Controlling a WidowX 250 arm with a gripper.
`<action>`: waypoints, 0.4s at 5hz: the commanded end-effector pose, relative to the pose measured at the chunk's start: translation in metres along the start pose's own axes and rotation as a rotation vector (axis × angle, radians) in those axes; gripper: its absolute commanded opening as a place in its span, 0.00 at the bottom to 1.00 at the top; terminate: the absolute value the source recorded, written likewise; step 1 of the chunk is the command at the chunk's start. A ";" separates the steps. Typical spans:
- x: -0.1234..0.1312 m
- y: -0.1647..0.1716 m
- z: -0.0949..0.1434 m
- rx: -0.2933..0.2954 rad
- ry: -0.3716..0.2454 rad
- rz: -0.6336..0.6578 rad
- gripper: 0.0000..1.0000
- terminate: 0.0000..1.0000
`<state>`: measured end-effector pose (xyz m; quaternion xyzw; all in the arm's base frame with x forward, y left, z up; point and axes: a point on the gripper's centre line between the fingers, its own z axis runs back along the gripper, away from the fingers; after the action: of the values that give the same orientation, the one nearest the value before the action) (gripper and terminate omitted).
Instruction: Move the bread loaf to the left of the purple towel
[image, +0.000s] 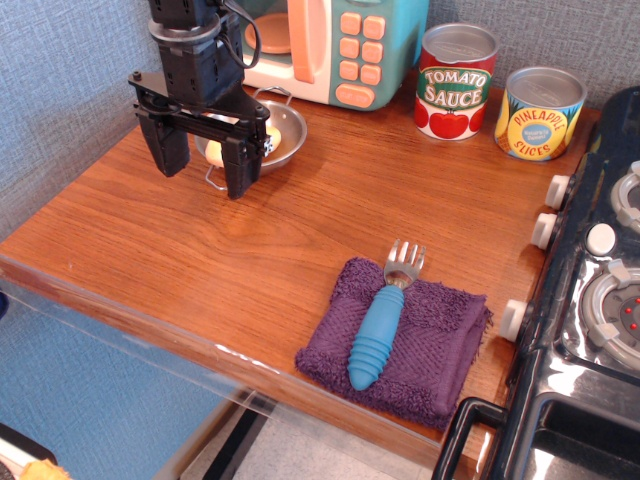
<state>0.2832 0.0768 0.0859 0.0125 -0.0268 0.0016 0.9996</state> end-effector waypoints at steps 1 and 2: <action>0.000 0.000 0.000 0.000 0.000 0.000 1.00 0.00; 0.027 0.007 0.006 -0.002 -0.018 0.051 1.00 0.00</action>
<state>0.3079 0.0821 0.0816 0.0046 -0.0139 0.0292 0.9995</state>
